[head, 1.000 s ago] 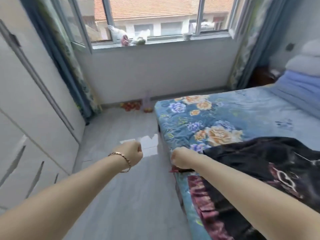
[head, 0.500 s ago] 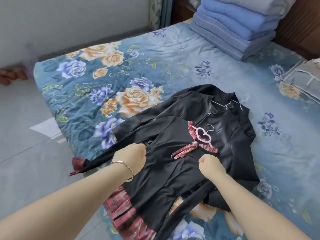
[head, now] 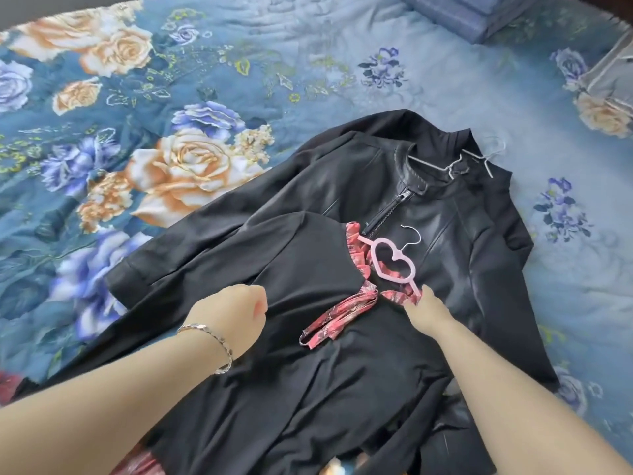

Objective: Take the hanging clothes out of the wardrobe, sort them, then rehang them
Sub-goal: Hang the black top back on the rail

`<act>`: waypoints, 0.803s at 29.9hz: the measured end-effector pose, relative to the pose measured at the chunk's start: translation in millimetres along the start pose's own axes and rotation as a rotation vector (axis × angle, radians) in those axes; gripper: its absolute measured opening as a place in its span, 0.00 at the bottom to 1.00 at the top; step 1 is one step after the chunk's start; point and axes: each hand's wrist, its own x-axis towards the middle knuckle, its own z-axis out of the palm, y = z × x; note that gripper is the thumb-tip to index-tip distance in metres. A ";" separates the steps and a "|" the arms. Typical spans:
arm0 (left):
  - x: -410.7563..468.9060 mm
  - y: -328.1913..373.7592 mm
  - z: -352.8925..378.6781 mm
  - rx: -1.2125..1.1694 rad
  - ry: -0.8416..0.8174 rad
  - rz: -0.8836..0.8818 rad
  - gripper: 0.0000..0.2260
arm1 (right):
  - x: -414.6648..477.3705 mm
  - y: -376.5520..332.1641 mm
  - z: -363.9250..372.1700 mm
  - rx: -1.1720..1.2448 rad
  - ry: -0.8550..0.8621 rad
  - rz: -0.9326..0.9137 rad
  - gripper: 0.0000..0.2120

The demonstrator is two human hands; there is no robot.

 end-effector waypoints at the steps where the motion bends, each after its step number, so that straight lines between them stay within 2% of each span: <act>1: 3.1 -2.7 2.7 -0.020 0.006 -0.015 0.12 | 4.5 1.1 0.9 0.050 0.032 0.011 0.24; 5: -1.5 -13.2 7.0 -0.100 0.009 -0.047 0.11 | -3.4 3.2 -5.4 0.246 0.133 -0.038 0.10; 10: -25.0 -33.2 -9.8 -0.157 0.038 -0.048 0.11 | -54.0 -8.2 -31.4 0.288 0.289 -0.335 0.17; 16: -81.9 -75.3 -57.1 -0.277 0.151 -0.105 0.11 | -149.4 -49.0 -55.8 0.209 0.172 -0.593 0.20; 24: -236.2 -161.6 -118.8 -0.382 0.314 -0.158 0.09 | -348.4 -139.2 -57.8 0.094 0.020 -0.923 0.21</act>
